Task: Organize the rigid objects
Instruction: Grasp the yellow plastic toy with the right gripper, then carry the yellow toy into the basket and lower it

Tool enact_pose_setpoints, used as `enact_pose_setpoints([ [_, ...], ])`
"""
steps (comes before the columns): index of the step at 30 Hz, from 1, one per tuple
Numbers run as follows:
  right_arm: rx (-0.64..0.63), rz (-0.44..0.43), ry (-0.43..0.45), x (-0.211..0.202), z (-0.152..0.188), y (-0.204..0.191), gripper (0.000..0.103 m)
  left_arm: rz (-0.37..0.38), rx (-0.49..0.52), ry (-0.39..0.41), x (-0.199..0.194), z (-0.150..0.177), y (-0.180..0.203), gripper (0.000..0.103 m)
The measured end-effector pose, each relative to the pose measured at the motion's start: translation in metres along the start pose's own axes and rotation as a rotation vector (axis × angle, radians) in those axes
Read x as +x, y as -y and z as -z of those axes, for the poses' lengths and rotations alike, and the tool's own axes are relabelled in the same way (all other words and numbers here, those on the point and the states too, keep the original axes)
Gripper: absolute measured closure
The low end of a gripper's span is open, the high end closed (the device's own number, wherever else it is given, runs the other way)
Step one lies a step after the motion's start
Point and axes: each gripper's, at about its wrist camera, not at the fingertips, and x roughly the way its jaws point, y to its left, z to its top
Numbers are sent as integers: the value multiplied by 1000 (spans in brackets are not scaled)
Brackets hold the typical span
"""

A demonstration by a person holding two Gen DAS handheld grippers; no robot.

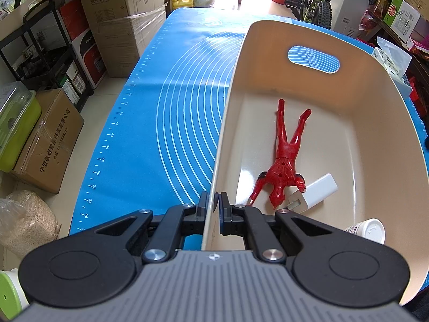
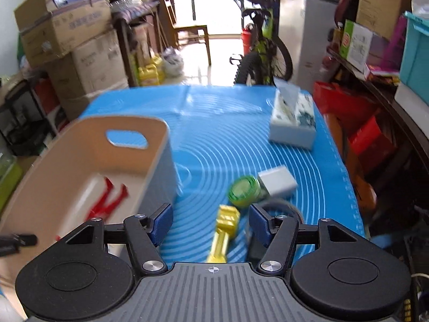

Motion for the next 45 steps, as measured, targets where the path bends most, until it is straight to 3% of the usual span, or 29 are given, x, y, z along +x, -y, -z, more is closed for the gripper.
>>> enact_pose_setpoints([
  [10,0,5,-93,41,28,2,53,1,-1,0,0,0,-1,94],
  [20,-37,35,-140,73,28,-9,54,0,-1,0,0,0,-1,94],
  [23,-29,42,-160,84,29,-7,59,0,0,0,0,0,-1,94],
  [24,-27,49,-152,85,29,-6,56,1,0,0,0,0,-1,94],
  [28,-25,40,-138,85,28,-5,75,0,-1,0,0,0,-1,94],
  [38,-8,8,-45,47,25,-2,75,1,-1,-1,0,0,-1,94],
  [45,-7,-14,135,-12,-1,-9,75,1,-1,0,0,0,-1,94],
])
